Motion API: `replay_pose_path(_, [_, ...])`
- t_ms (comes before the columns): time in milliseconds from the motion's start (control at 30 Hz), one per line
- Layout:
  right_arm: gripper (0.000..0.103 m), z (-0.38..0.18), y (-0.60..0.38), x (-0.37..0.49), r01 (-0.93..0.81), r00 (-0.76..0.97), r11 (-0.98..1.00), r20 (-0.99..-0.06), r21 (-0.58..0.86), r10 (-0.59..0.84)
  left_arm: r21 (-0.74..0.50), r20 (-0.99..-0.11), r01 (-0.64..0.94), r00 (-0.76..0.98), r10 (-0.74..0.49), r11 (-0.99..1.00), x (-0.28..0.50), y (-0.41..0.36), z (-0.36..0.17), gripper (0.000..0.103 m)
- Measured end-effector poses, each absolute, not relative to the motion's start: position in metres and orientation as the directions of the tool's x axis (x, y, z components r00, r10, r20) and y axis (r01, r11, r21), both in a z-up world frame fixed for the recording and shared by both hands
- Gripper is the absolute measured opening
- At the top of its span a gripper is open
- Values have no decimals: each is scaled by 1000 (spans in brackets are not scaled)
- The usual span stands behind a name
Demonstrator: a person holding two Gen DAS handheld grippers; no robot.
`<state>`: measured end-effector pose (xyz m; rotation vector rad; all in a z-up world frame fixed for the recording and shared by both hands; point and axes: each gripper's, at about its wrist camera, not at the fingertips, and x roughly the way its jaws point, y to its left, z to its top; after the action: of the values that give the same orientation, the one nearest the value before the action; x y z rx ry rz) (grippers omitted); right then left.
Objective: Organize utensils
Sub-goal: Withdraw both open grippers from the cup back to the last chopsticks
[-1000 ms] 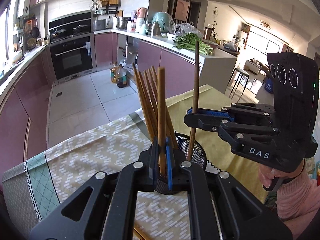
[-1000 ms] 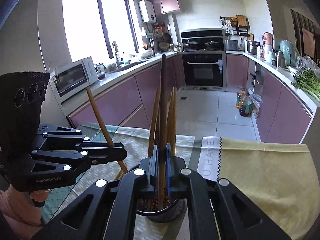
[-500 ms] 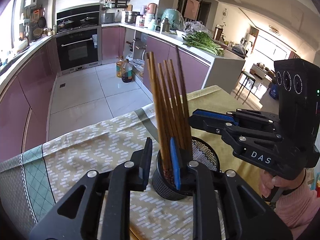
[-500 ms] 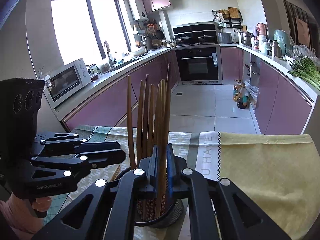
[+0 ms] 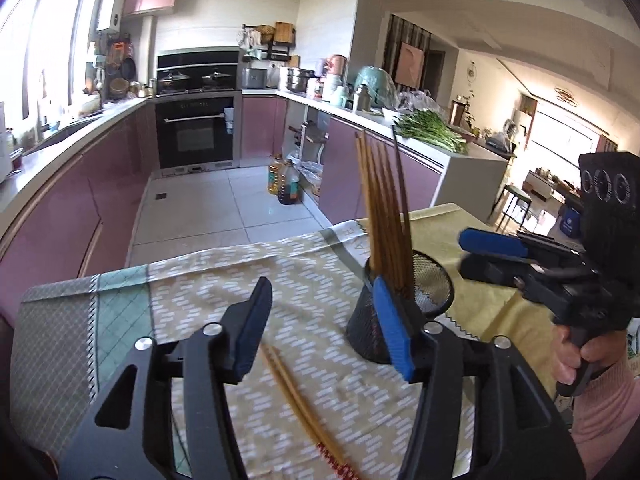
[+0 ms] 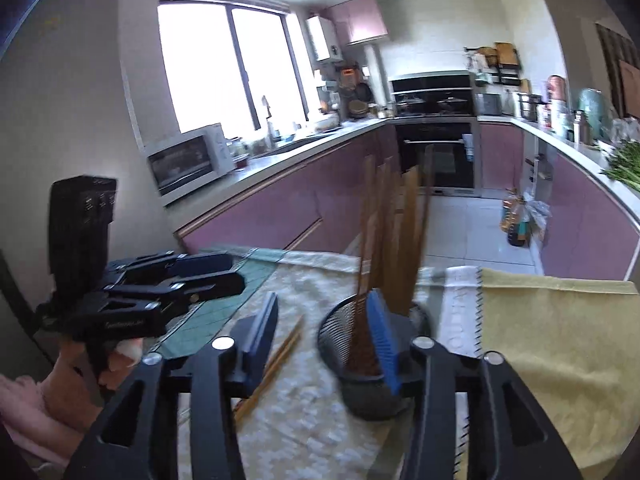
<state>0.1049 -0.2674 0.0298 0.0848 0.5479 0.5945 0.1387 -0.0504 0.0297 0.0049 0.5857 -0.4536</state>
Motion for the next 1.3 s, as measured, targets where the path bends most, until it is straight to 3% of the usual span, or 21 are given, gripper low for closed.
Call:
replay_pose_path(267, [48, -27, -208, 93, -577, 521, 775, -614, 260, 593, -142, -598, 309, 730, -330, 941, 117, -7, -9, 54])
replay_pose_path(467, [42, -62, -178, 95, -571, 437, 772, -693, 279, 574, -181, -646, 255, 698, -310, 950, 110, 16, -40, 54])
replay_pose_path(1300, [26, -76, -169, 92, -538, 427, 810, -755, 231, 498, -189, -700, 275, 635, -326, 943, 111, 7, -67, 54])
